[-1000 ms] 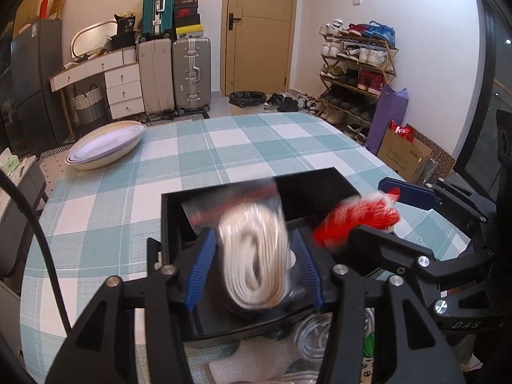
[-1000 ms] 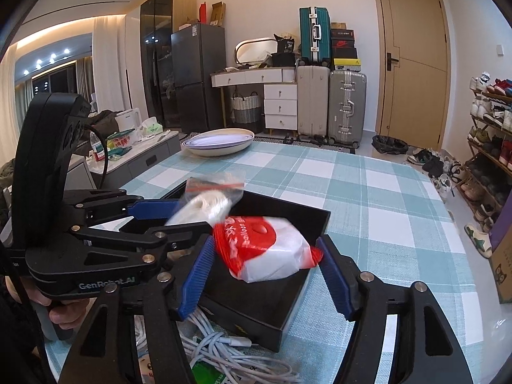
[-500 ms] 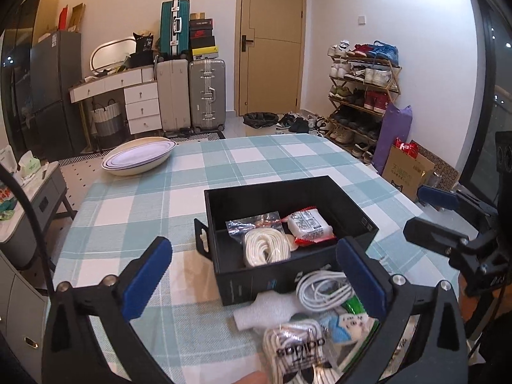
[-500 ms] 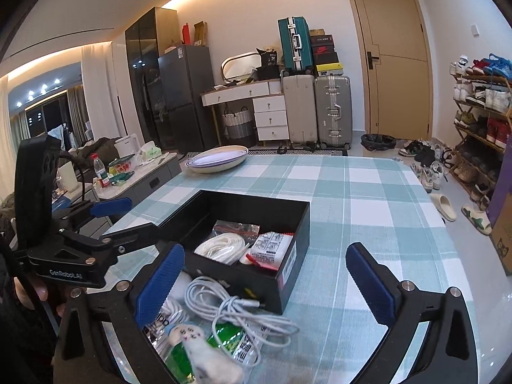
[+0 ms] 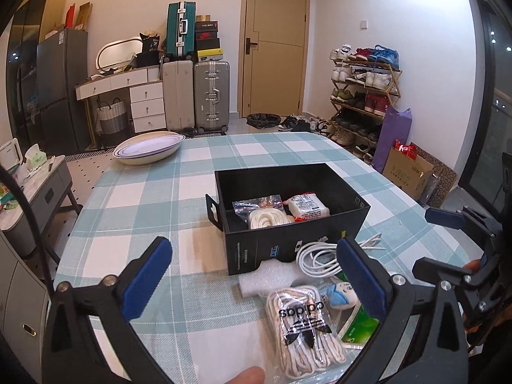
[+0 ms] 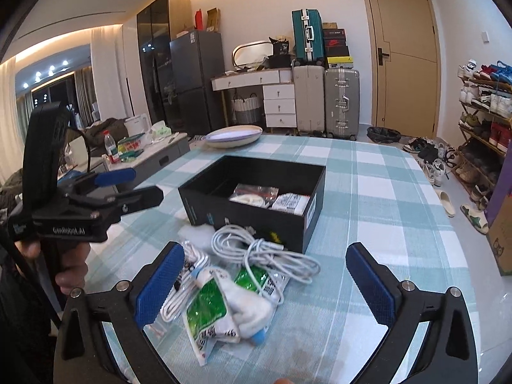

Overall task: Organize soft objects
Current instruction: 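Move the right gripper toward the green printed packet, then grasp the green printed packet with the right gripper and lift it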

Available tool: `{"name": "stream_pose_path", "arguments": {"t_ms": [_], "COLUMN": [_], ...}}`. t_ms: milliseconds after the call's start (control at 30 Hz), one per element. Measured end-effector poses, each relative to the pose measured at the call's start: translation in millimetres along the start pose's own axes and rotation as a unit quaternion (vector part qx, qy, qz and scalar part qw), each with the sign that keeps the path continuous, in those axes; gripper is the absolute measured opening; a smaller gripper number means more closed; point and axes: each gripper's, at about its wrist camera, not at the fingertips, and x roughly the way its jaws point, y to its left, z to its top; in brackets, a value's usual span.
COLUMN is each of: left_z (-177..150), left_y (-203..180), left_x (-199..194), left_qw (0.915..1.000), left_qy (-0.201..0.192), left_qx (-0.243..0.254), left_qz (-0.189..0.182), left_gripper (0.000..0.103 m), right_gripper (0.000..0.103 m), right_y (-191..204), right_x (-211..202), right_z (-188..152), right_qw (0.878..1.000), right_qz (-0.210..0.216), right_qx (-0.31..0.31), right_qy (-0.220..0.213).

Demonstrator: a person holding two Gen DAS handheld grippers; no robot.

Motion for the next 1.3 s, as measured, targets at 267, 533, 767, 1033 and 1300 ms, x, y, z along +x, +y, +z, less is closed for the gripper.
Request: {"name": "stream_pose_path", "arguments": {"t_ms": [267, 533, 767, 1033, 1300], "left_z": [-13.8, -25.9, -31.5, -33.8, -34.9], "left_y": [-4.2, -6.1, -10.2, -11.0, -10.5], "left_x": [-4.8, -5.0, 2.4, 7.4, 8.9], "left_qw": [0.9999, 0.9994, 0.9988, 0.9982, 0.9980], "left_qy": [0.000, 0.011, 0.031, 0.042, 0.046], "left_qx": [0.012, 0.030, 0.038, 0.041, 0.041], "left_qz": [0.006, 0.010, -0.003, -0.009, -0.015], "left_gripper": [0.103, 0.103, 0.103, 0.103, 0.103], "right_gripper": [0.103, 0.097, 0.090, 0.077, 0.061], "right_y": [15.2, 35.1, 45.0, 51.7, 55.9], "right_x": [-3.6, 0.4, 5.2, 5.7, 5.2], "right_z": [-16.3, -32.9, -38.9, -42.1, -43.4], "right_qw": [1.000, 0.998, 0.995, 0.992, 0.989], "right_qz": [0.003, 0.037, 0.057, 0.091, 0.116], "right_qx": [-0.008, -0.052, -0.068, -0.072, -0.072], "right_qy": [0.008, 0.028, 0.040, 0.051, 0.058]}}
